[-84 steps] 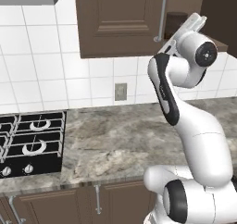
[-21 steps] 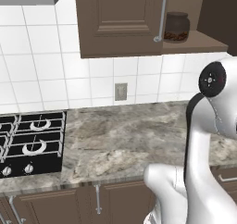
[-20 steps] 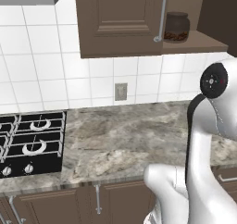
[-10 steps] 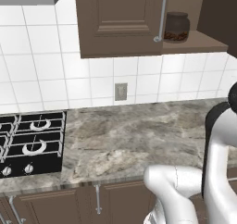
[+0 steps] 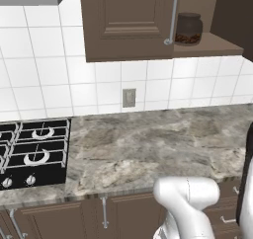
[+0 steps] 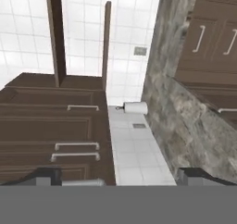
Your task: Pick the jar and candle from the dining table and place them in the open cabinet. Close the cabinet after placing the objects.
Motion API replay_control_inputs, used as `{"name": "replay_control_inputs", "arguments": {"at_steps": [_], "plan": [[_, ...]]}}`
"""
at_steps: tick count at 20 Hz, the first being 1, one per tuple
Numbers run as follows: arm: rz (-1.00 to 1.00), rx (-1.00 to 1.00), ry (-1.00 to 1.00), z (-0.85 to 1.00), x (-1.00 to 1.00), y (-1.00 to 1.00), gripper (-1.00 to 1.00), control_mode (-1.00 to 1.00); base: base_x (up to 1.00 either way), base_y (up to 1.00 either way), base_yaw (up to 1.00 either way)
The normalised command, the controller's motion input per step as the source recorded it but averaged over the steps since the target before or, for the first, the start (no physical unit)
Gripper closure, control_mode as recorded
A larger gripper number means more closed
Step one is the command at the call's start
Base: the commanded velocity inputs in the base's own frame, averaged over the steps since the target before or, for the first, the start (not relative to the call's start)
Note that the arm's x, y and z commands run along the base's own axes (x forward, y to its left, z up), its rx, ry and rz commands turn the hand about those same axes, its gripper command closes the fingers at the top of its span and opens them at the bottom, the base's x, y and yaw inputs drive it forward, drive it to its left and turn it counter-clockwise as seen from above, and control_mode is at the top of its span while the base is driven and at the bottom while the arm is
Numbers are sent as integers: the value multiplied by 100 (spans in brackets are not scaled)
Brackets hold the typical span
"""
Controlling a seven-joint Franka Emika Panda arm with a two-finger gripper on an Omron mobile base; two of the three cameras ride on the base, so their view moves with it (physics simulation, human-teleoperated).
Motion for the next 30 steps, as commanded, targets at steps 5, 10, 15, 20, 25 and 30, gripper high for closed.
{"name": "replay_control_inputs", "arguments": {"at_steps": [5,10,15,20,25,30], "plan": [[16,8,6,-1,0,-42,-100,-100,0,0,0],[27,11,12,-12,3,-32,-100,-100,0,0,0],[37,12,3,-14,17,-23,-100,-100,0,0,0],[32,11,0,-13,15,-20,-100,-100,0,0,0],[21,8,9,-16,23,-10,-100,-100,0,0,0],[12,4,0,-13,25,-5,-100,-100,0,0,0]]}}
